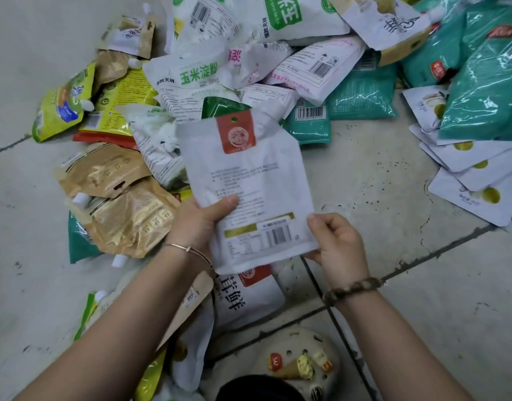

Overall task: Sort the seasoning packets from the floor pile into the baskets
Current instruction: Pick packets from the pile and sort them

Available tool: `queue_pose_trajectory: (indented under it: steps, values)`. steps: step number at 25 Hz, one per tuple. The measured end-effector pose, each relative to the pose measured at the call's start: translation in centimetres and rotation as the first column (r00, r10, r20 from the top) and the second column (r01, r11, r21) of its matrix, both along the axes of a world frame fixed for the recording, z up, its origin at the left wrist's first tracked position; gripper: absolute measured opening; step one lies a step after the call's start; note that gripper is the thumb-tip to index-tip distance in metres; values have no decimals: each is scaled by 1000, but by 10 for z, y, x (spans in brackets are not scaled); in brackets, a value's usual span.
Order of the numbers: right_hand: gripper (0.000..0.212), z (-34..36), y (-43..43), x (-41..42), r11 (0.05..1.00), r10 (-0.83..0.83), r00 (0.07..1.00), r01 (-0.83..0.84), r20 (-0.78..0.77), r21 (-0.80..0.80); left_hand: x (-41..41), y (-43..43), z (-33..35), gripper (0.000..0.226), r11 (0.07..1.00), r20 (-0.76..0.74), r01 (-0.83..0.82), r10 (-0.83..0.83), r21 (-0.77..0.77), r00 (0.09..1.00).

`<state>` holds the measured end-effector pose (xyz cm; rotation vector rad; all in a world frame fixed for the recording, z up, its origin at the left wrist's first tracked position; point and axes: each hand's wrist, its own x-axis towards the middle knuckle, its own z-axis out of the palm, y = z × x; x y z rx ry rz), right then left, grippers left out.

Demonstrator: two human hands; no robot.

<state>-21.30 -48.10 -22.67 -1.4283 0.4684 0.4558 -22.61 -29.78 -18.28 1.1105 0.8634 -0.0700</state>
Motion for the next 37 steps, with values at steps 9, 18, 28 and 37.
queue_pose_trajectory:
  steps: [9,18,28,37]
  values:
    - [21,-41,38,-39,552,691,674,-726,-262,-411,7,51,0,21,928,64,-189,178,320,982]
    - [18,-28,-19,61,745,273,962,-213,-3,-632,10,32,-10,30,924,15,-111,114,365,993]
    - [47,-49,-55,54,915,-351,917,293,-190,-279,2,7,-39,25,951,-50,-41,59,306,997]
    - [23,-42,-30,-17,994,24,957,-54,-290,-97,-7,2,-51,25,965,-9,-48,52,257,999]
